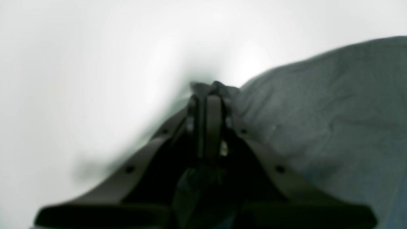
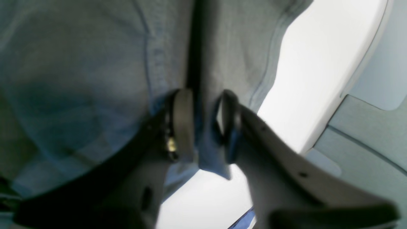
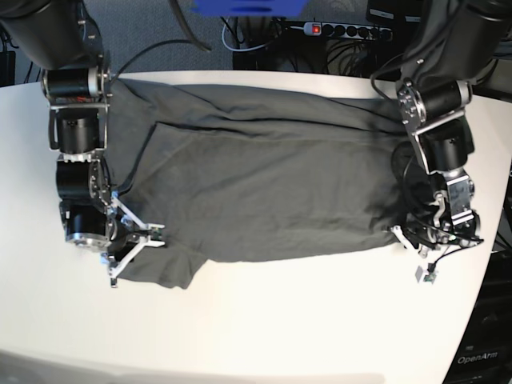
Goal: Fold the T-shirt properly
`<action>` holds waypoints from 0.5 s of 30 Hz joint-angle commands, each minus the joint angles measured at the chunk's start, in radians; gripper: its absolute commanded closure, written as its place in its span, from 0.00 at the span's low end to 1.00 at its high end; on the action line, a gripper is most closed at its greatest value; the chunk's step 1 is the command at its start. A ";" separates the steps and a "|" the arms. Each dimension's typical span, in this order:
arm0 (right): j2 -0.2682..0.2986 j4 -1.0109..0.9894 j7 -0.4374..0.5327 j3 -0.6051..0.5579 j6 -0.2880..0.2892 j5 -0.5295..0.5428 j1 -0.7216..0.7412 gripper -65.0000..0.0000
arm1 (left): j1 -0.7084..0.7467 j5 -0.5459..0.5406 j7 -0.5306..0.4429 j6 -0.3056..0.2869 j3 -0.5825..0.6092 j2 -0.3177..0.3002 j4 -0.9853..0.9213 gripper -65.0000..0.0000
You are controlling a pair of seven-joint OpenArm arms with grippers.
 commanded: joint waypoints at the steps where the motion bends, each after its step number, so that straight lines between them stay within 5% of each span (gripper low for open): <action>1: 0.009 0.021 -0.020 0.002 -0.009 0.003 0.029 0.90 | -0.012 0.004 0.026 -0.003 0.001 -0.001 0.006 0.97; 3: 0.009 0.021 -0.043 0.001 -0.009 0.003 0.029 1.00 | -0.012 0.004 0.026 -0.003 0.001 -0.001 0.006 0.97; 15: 0.008 0.139 -0.121 0.010 -0.009 0.003 -0.066 0.99 | -0.011 0.004 0.026 -0.008 0.001 -0.004 0.009 0.97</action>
